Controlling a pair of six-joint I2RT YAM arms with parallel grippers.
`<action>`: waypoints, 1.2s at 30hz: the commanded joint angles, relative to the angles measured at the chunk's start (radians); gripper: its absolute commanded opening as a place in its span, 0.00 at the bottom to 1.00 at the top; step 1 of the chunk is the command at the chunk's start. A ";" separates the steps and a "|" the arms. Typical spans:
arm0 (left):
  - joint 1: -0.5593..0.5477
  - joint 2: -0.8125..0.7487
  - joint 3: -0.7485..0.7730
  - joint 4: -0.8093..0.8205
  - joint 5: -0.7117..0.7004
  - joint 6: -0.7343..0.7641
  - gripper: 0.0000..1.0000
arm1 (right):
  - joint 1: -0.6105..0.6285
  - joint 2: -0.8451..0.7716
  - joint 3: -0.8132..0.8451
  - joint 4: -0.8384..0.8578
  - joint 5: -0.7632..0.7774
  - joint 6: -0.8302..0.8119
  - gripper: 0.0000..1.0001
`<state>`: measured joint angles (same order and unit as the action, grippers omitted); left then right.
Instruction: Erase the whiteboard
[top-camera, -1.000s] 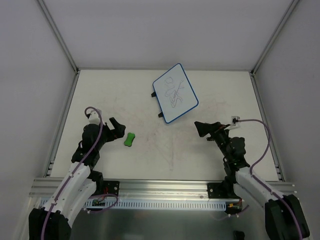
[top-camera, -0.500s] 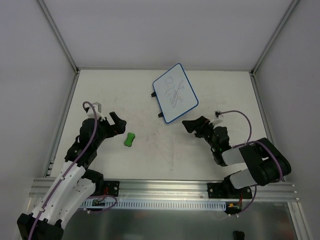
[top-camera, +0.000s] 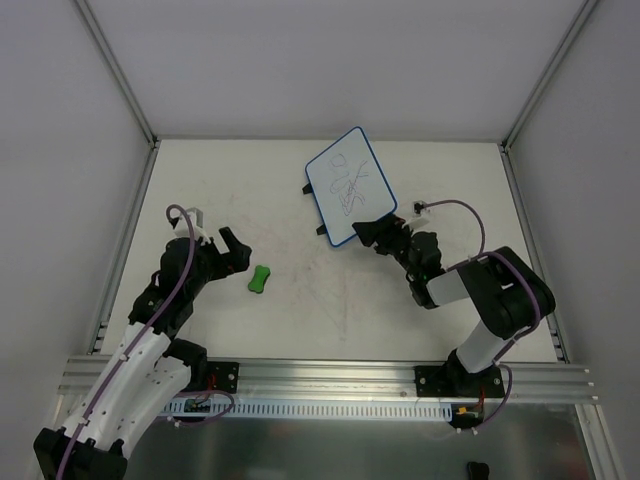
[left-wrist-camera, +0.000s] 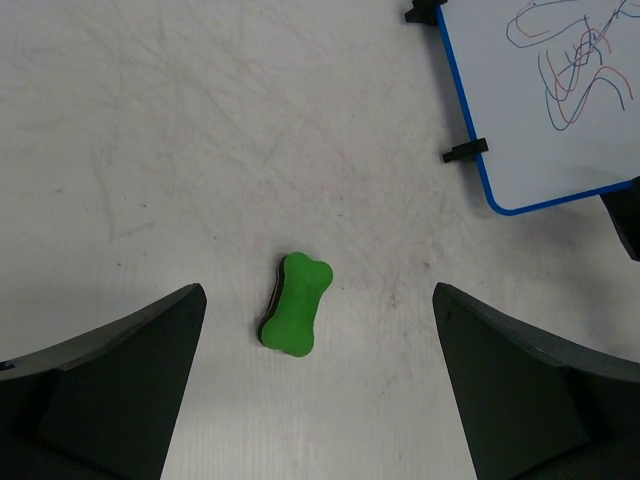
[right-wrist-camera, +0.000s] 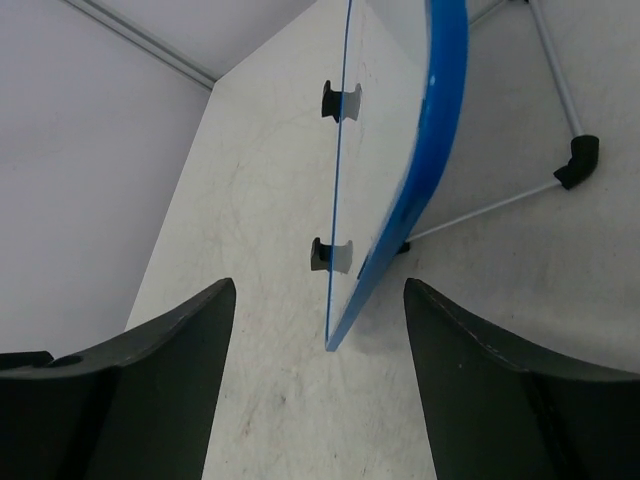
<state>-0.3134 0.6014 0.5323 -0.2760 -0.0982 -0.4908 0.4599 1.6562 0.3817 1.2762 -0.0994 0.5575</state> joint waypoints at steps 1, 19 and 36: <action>-0.003 0.032 0.029 -0.008 -0.015 -0.008 0.99 | 0.005 0.031 0.074 0.255 0.041 -0.031 0.69; -0.006 0.127 0.025 -0.006 -0.001 -0.006 0.99 | -0.105 0.142 0.149 0.252 -0.100 0.062 0.00; -0.041 0.199 0.032 0.023 -0.008 0.026 0.99 | -0.290 0.093 0.313 -0.113 -0.635 -0.028 0.00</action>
<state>-0.3416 0.7979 0.5323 -0.2817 -0.1074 -0.4828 0.1776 1.8366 0.6426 1.1645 -0.6041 0.6262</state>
